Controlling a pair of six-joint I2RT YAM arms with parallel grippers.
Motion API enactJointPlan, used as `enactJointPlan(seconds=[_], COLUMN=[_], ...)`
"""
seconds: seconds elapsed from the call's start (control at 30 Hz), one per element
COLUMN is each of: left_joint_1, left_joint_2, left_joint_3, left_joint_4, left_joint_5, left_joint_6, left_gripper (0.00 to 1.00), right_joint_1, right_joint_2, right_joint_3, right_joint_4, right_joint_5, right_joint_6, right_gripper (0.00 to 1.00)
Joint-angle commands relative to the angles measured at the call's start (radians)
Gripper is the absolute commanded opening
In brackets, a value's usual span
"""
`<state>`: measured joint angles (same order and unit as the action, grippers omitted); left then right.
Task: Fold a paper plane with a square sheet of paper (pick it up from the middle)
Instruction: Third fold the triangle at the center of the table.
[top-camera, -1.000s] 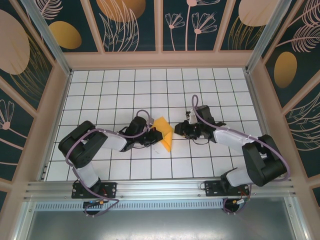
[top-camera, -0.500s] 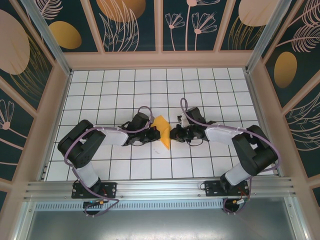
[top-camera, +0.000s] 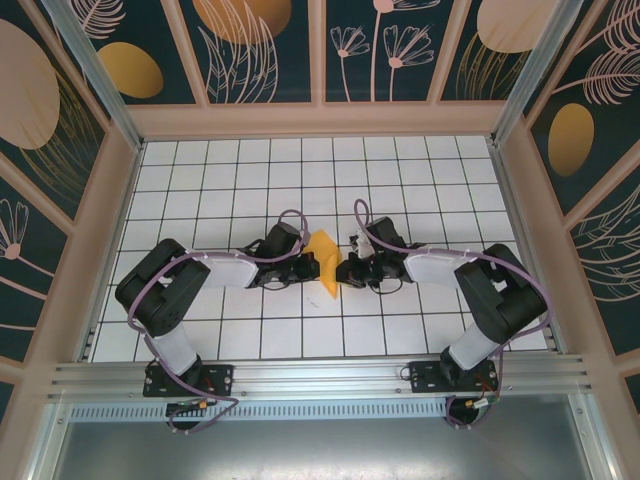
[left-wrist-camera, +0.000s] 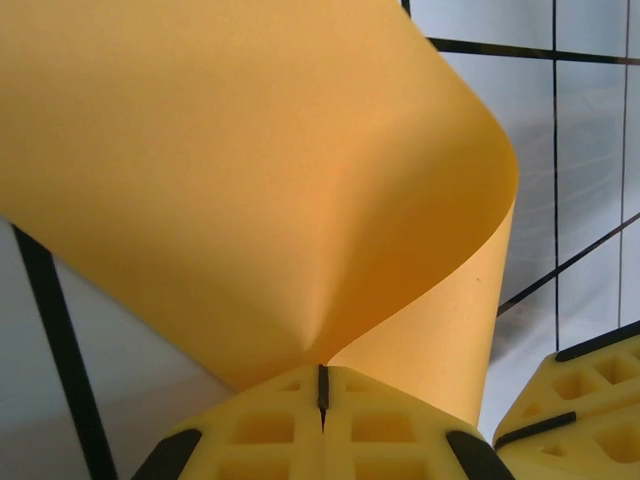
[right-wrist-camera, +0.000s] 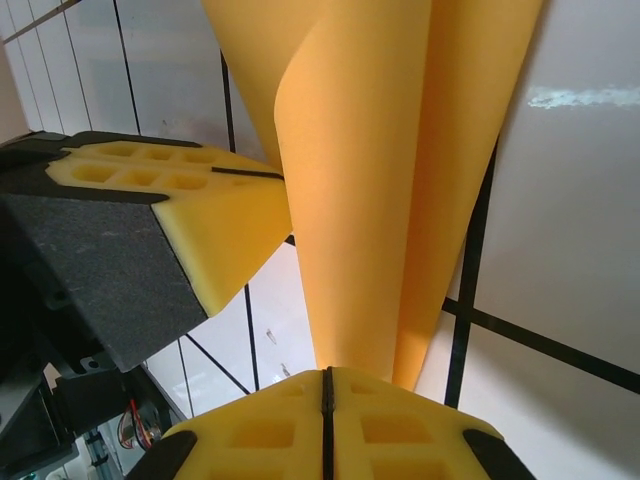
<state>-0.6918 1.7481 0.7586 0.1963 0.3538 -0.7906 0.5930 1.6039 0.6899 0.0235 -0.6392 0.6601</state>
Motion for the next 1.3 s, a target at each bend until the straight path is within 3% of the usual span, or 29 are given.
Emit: enactJointPlan(seconds=[0.0,1.27], left_joint_1=[0.008,0.009], left_joint_2=[0.005,0.031], left_joint_3=[0.043,0.162], left_joint_4=[-0.066,-0.269], left_joint_5=[-0.029,-0.159], left_joint_6=[0.063,0.225], left_gripper=[0.00,0.00], right_joint_1=[0.009,0.028], right_joint_2=[0.011,0.099], right_joint_3=[0.017,0.064], right_joint_4=[0.040,0.116], right_joint_5=[-0.036,-0.073], right_joint_6=[0.009,0.045], right_gripper=[0.11,0.13])
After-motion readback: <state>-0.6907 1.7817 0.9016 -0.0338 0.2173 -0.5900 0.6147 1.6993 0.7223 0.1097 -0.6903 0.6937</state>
